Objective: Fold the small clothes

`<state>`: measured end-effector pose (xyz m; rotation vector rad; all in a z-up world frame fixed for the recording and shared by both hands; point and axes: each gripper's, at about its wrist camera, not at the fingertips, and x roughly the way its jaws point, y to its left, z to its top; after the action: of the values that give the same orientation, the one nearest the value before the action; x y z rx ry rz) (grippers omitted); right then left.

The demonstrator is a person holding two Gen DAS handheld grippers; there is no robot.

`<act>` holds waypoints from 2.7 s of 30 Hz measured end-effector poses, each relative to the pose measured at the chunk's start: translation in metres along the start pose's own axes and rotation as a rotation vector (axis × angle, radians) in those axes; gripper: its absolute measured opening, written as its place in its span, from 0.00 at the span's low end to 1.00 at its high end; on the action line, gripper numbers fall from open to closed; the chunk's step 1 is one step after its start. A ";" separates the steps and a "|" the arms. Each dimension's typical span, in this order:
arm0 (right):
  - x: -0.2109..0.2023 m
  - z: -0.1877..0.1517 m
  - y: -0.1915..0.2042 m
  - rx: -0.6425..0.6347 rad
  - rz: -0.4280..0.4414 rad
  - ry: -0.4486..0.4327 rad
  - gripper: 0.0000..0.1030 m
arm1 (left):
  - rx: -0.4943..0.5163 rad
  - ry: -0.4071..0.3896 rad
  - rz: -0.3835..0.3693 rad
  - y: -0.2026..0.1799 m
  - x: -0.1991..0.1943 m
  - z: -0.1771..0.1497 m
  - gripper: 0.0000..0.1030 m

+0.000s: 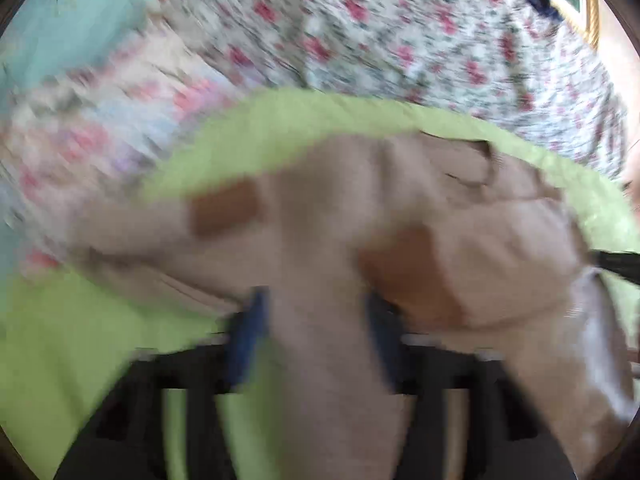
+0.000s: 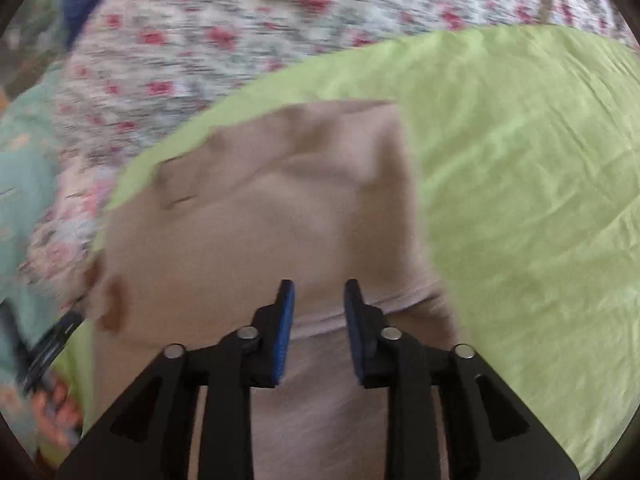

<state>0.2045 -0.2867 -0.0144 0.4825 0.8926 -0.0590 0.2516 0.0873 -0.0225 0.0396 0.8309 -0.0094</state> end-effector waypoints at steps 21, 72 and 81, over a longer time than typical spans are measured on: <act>-0.012 -0.055 0.045 0.019 0.156 0.043 0.41 | 0.033 -0.017 -0.037 0.052 0.031 0.052 0.10; -0.046 0.028 0.003 0.124 0.204 -0.150 0.07 | -0.114 0.107 0.026 0.037 0.062 -0.014 0.77; -0.020 0.021 -0.026 0.202 0.113 -0.063 0.07 | -0.153 0.073 0.134 0.037 0.055 -0.010 0.74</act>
<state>0.2007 -0.3219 0.0022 0.7145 0.7999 -0.0613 0.2823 0.1248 -0.0691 -0.0493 0.8984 0.1828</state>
